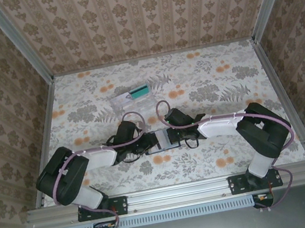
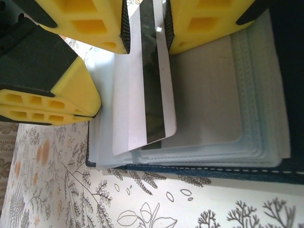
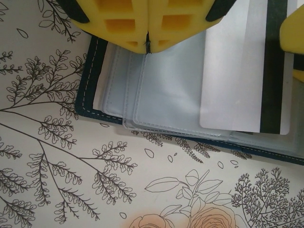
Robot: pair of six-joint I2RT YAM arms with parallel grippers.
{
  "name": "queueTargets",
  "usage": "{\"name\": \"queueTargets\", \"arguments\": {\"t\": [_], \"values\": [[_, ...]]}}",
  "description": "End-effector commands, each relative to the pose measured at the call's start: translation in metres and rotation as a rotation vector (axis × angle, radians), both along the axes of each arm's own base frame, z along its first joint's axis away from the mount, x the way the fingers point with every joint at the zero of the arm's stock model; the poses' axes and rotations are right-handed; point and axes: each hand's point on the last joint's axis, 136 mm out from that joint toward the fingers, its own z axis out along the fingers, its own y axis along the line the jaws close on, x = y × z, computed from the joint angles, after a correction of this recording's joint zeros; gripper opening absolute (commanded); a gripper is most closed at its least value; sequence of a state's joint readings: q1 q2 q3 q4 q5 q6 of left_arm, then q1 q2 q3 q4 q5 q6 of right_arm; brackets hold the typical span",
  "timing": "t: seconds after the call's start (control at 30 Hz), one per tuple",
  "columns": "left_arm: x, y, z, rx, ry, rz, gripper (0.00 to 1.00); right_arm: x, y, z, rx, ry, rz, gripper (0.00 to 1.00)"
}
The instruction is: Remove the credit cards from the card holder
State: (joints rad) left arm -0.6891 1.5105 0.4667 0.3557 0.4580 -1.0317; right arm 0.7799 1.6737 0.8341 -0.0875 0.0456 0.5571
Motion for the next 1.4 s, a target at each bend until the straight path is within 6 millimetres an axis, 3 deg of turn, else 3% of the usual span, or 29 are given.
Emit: {"name": "queueTargets", "arguments": {"t": [0.0, 0.2, 0.67, 0.87, 1.07, 1.37], "values": [[0.003, -0.01, 0.006, -0.035, -0.01, -0.009, 0.13, -0.019, -0.013, -0.024, -0.07, 0.082, 0.002, 0.08], [0.003, -0.001, 0.006, -0.013, -0.007, 0.01, 0.0, -0.019, -0.013, -0.024, -0.072, 0.079, 0.0, 0.08], [-0.013, 0.058, 0.014, 0.071, 0.006, 0.044, 0.0, -0.02, -0.015, -0.025, -0.071, 0.079, -0.003, 0.08], [-0.016, 0.084, 0.036, 0.094, -0.038, 0.081, 0.0, -0.019, -0.014, -0.022, -0.064, 0.072, -0.001, 0.07], [-0.012, 0.102, 0.072, 0.179, -0.16, 0.076, 0.0, -0.017, -0.011, -0.01, -0.042, 0.041, 0.015, 0.09], [0.022, 0.128, 0.133, 0.461, -0.338, 0.032, 0.0, -0.009, -0.001, 0.047, 0.045, -0.107, 0.09, 0.25]]}}
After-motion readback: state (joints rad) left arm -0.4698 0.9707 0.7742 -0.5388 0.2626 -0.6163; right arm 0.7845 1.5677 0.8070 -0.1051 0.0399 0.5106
